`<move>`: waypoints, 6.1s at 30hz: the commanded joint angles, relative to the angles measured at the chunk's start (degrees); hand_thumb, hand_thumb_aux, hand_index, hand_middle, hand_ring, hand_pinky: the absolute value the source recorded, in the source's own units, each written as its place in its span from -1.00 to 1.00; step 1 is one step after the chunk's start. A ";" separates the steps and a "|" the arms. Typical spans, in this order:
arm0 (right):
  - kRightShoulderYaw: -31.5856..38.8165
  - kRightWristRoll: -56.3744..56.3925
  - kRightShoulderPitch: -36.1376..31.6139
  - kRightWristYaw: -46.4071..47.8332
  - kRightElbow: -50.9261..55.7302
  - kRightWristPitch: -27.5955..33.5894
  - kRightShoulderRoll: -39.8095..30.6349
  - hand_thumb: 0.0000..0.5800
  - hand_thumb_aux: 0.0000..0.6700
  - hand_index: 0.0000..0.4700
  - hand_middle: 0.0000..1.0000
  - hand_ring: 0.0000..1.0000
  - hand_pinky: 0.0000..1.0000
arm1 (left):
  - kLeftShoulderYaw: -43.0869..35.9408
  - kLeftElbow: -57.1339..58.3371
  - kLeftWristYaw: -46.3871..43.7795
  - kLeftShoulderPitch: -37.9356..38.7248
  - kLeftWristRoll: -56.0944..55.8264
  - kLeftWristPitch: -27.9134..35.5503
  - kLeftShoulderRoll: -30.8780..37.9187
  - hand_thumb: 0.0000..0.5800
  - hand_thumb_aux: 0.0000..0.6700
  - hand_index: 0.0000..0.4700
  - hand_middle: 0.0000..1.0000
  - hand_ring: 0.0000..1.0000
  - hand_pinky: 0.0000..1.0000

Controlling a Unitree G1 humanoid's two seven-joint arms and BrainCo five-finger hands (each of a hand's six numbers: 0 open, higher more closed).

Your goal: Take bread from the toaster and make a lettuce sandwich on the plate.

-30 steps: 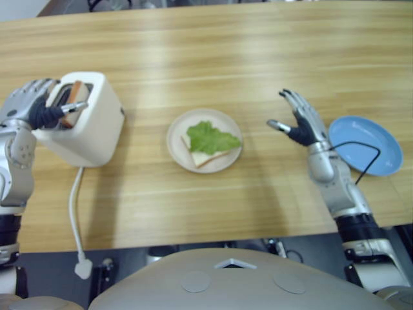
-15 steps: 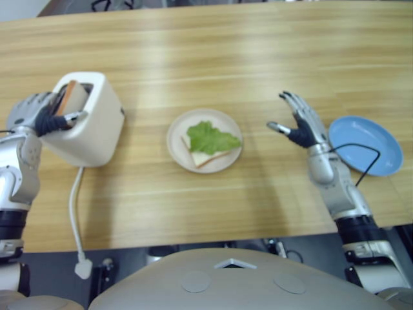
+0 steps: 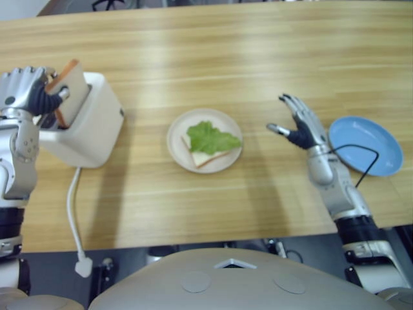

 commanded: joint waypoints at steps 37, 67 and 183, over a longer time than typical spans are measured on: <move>-1.71 2.67 0.25 -2.45 2.37 -0.09 1.00 -1.00 -1.00 -1.00 -1.00 -1.00 -1.00 | -23.22 37.16 -31.01 -26.69 -41.28 -20.83 -35.53 1.00 1.00 0.96 1.00 1.00 1.00; 4.14 -0.80 1.34 1.90 -6.48 -0.55 0.98 -1.00 -1.00 -1.00 -1.00 -1.00 -1.00 | -31.11 61.71 -14.55 -33.16 -19.63 -29.96 -37.09 1.00 1.00 0.96 1.00 1.00 1.00; 28.94 6.99 4.27 53.81 -20.46 15.70 -8.77 1.00 1.00 0.96 1.00 1.00 1.00 | -41.16 6.96 -56.25 -2.79 -26.70 -11.15 -9.41 1.00 1.00 0.96 1.00 1.00 1.00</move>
